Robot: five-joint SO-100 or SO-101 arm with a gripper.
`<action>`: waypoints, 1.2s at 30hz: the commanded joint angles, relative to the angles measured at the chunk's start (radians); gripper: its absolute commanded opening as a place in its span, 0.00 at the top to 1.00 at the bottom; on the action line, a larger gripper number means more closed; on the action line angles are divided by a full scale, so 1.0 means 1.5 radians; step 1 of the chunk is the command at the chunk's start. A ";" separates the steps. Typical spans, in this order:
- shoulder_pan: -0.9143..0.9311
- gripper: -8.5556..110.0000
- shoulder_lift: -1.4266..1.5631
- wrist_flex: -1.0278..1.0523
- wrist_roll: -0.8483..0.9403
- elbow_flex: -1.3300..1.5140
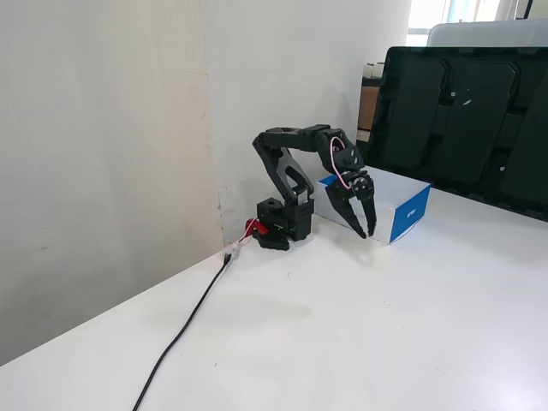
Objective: Pick the gray block and keep it in the box.
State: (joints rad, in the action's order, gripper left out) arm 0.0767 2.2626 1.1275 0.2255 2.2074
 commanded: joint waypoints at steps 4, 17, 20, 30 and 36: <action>0.002 0.93 0.112 -0.091 -0.004 0.117; -0.099 0.93 0.470 -0.128 -0.010 0.391; -0.104 0.93 0.508 -0.127 -0.015 0.420; -0.074 0.93 0.775 -0.040 -0.118 0.533; -0.064 0.92 0.777 -0.030 -0.120 0.559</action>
State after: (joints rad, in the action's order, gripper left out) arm -0.0184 3.2612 1.0861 0.0506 3.0373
